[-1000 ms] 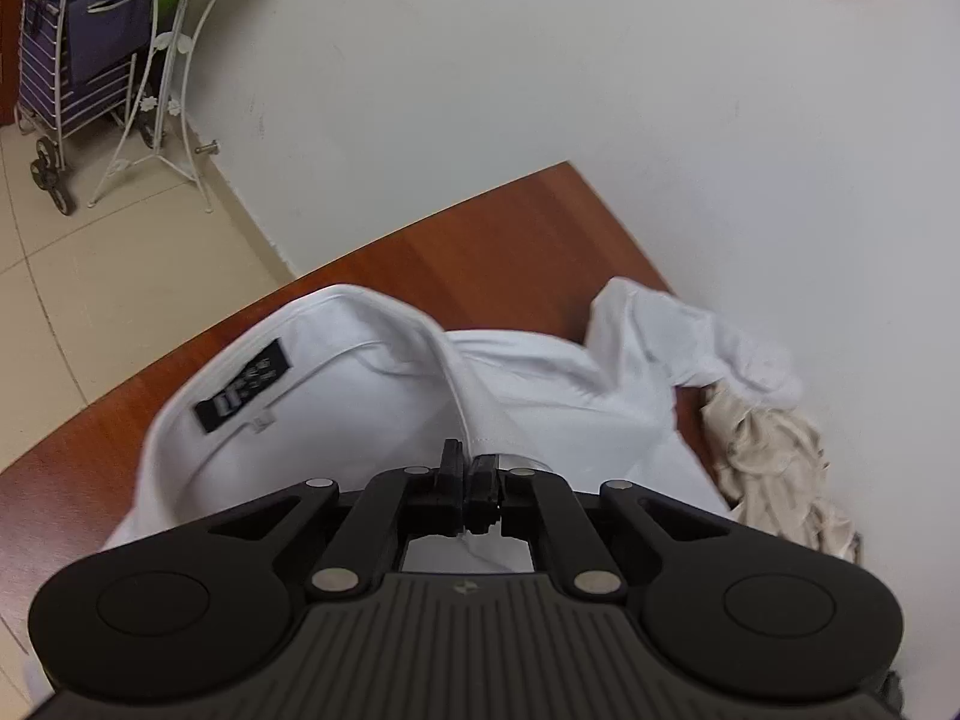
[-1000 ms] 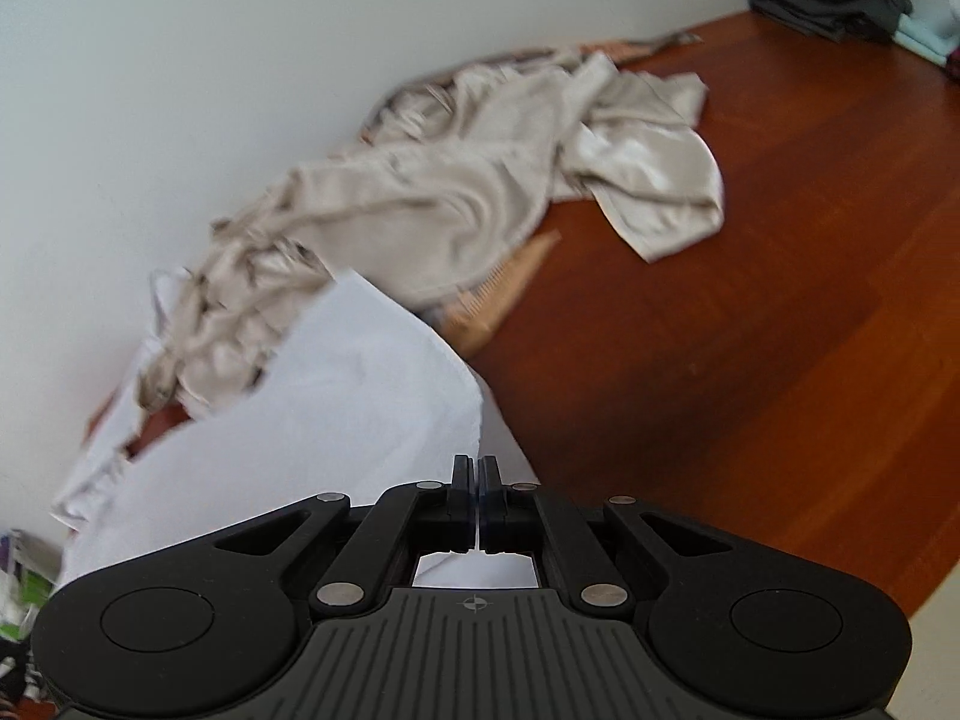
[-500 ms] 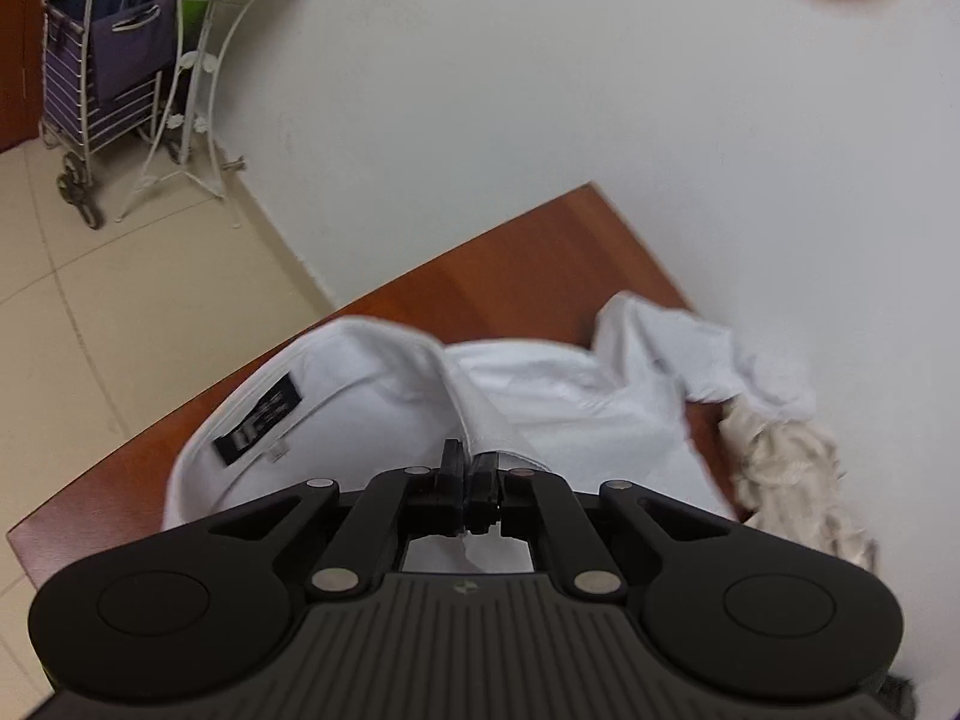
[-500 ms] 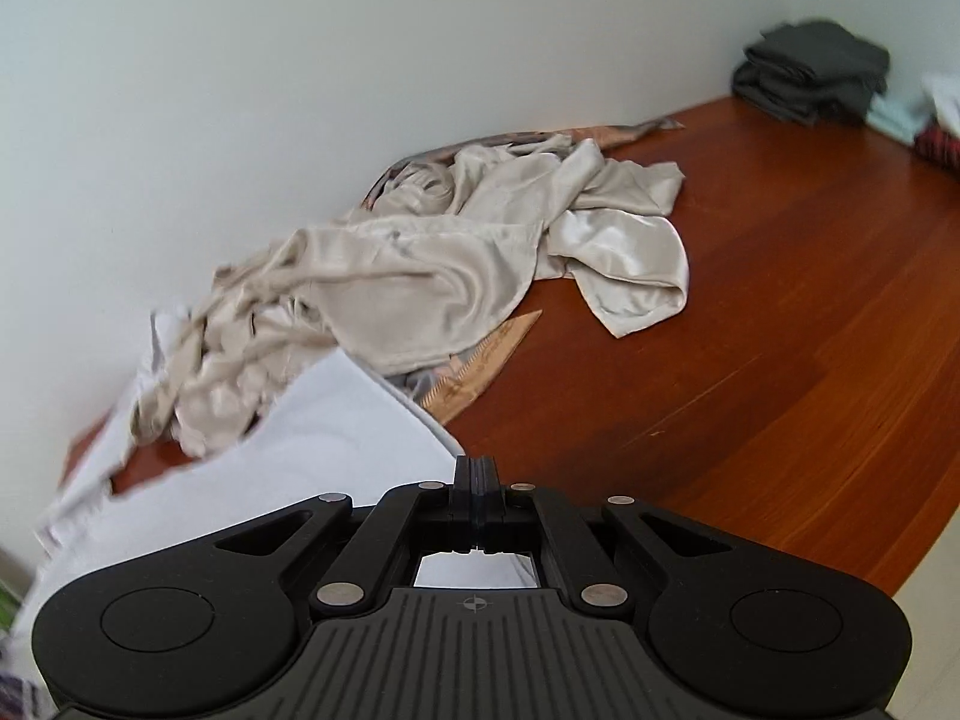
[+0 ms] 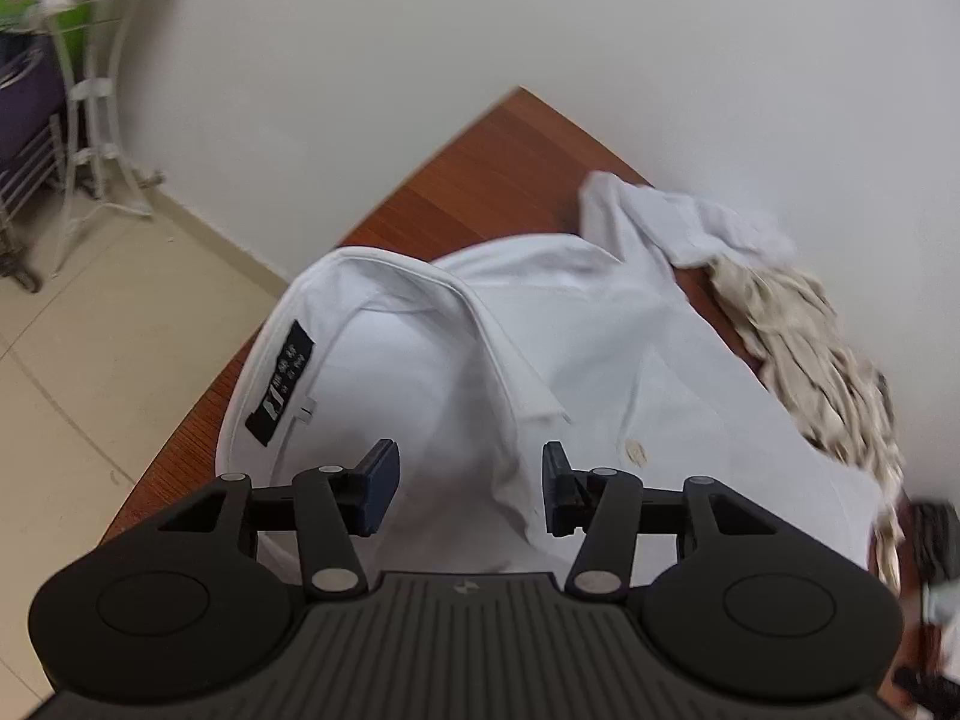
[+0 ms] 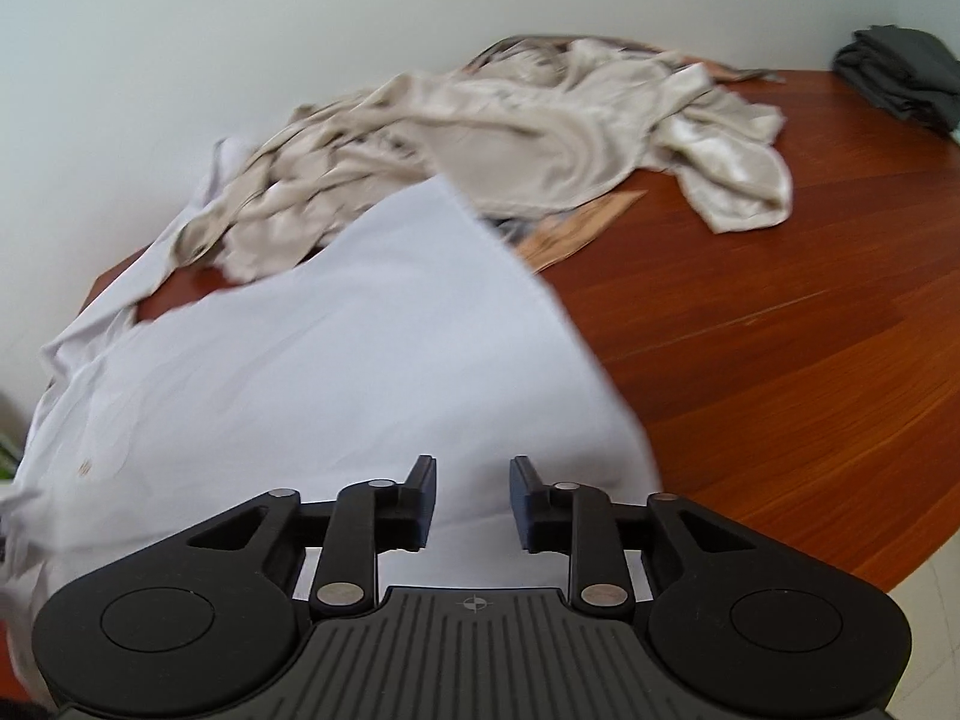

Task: Fold clothes
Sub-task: 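Open both grippers and release the white shirt onto the table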

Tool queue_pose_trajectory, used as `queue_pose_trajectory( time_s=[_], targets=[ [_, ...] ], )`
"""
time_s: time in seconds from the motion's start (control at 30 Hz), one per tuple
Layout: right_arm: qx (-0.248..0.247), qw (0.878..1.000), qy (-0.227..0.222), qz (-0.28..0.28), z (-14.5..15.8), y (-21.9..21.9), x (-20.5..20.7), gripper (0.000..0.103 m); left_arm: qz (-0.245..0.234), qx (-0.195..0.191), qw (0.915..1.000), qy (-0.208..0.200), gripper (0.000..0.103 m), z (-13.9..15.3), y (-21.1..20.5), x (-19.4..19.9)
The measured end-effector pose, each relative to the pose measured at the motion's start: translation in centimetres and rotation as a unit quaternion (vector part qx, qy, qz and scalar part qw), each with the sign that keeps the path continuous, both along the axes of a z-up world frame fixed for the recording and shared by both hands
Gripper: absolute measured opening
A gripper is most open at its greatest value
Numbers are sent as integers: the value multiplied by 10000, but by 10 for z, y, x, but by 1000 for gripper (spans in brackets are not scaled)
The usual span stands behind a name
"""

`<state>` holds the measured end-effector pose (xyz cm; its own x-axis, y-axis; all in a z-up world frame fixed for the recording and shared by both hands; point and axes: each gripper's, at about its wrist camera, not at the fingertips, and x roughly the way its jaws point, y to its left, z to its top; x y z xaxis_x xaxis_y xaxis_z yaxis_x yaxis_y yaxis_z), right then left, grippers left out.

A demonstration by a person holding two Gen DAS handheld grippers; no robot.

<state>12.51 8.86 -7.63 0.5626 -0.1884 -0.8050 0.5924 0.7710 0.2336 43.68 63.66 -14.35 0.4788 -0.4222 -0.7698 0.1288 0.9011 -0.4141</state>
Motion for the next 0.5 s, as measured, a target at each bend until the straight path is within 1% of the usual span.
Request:
queue_pose_trajectory(
  time_s=[0.07, 0.13, 0.2, 0.23, 0.3, 0.33, 0.37, 0.4, 0.5],
  targets=[
    [78, 9999, -5, 122, -3, 14, 2, 32, -526, 175, 9983, -174, 61, 3, -3, -10],
    [117, 9997, 33, 191, -6, 25, 3, 33, -1107, 412, 9922, -395, 62, 6, -10, -21],
    [149, 9995, 76, 252, -10, 35, 4, 33, -1671, 716, 9813, -632, 65, 5, -20, -34],
    [166, 9994, 98, 283, -12, 41, 5, 33, -1945, 872, 9741, -751, 66, 2, -25, -42],
    [198, 9991, 142, 345, -16, 51, 6, 33, -2330, 1160, 9610, -930, 72, -4, -35, -54],
    [215, 9989, 164, 375, -18, 57, 7, 33, -2521, 1303, 9535, -1018, 72, -8, -39, -61],
    [231, 9987, 185, 406, -20, 62, 8, 33, -2668, 1436, 9467, -1094, 73, -11, -43, -66],
    [247, 9985, 207, 437, -22, 67, 8, 33, -2694, 1530, 9441, -1130, 75, -15, -45, -68],
    [242, 9982, 286, 475, -29, 76, 10, 33, -2734, 1685, 9398, -1164, 75, -26, -47, -69]
  ],
)
